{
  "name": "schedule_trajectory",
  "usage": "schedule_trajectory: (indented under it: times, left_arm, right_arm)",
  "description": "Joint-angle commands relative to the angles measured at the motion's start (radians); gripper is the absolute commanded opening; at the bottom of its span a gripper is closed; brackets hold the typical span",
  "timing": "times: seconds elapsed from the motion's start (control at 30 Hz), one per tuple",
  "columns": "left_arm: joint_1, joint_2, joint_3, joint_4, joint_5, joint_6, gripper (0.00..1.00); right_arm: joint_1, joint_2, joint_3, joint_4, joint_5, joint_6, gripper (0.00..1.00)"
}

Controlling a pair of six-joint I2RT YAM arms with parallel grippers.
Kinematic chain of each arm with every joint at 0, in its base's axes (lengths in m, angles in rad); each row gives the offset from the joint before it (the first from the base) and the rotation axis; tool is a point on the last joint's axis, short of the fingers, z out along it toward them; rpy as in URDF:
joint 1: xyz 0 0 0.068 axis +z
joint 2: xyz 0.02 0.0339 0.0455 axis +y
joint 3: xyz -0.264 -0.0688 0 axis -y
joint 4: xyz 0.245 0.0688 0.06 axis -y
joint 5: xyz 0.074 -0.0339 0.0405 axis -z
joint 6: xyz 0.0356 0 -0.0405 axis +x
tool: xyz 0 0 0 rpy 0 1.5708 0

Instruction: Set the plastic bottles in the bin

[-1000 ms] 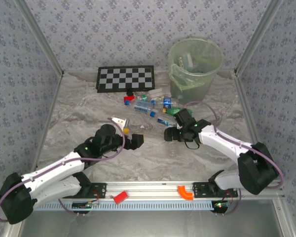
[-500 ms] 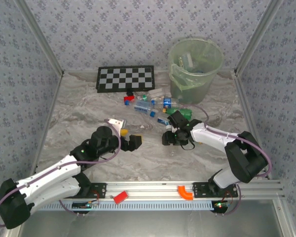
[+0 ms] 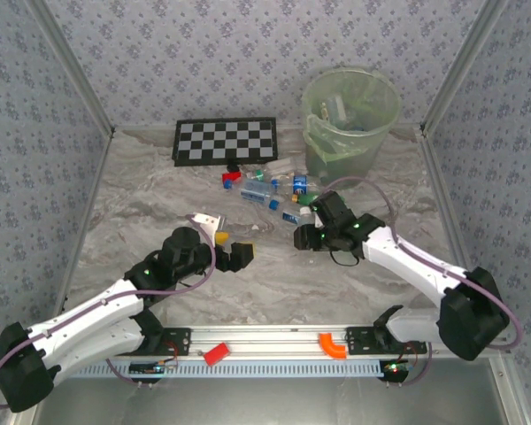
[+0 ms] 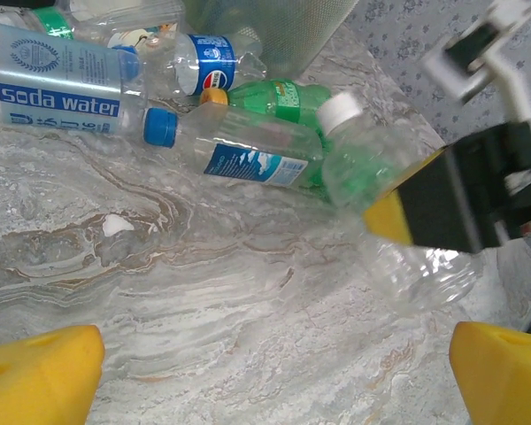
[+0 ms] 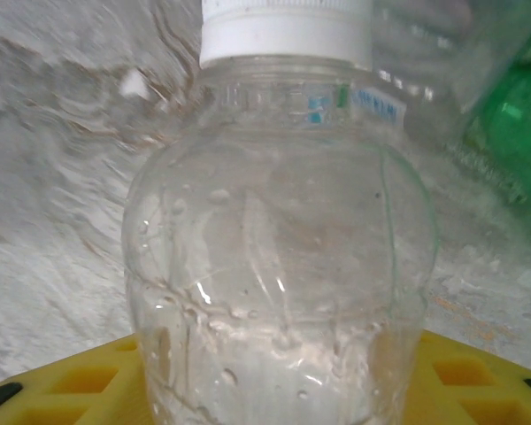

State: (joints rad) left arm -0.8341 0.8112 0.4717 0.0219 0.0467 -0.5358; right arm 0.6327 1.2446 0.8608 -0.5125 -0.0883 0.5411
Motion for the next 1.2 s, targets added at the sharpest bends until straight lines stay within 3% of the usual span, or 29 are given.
schedule_trajectory:
  times: [0.0,0.33,0.53,0.8,1.17]
  left_arm:
    - [-0.005,-0.013,0.024,0.012,-0.023,0.020,1.00]
    - [-0.006,-0.041,0.006,0.041,-0.014,0.025,1.00]
    - [-0.006,-0.073,0.005,0.045,-0.004,0.030,1.00]
    - [-0.006,-0.093,-0.013,0.063,0.021,0.022,1.00]
    - [-0.007,-0.136,0.012,0.020,0.070,0.035,1.00]
  right_arm:
    - [-0.007,-0.065,0.092,-0.083,0.041,-0.023,0.53]
    - [-0.115,-0.093,0.431,-0.239,0.195,-0.157,0.51]
    - [-0.260,-0.025,0.618,-0.233,0.178,-0.169,0.50]
    - [-0.405,0.161,0.924,-0.262,0.192,-0.191,0.51]
    - [-0.518,0.470,1.292,-0.351,0.217,-0.218,0.51]
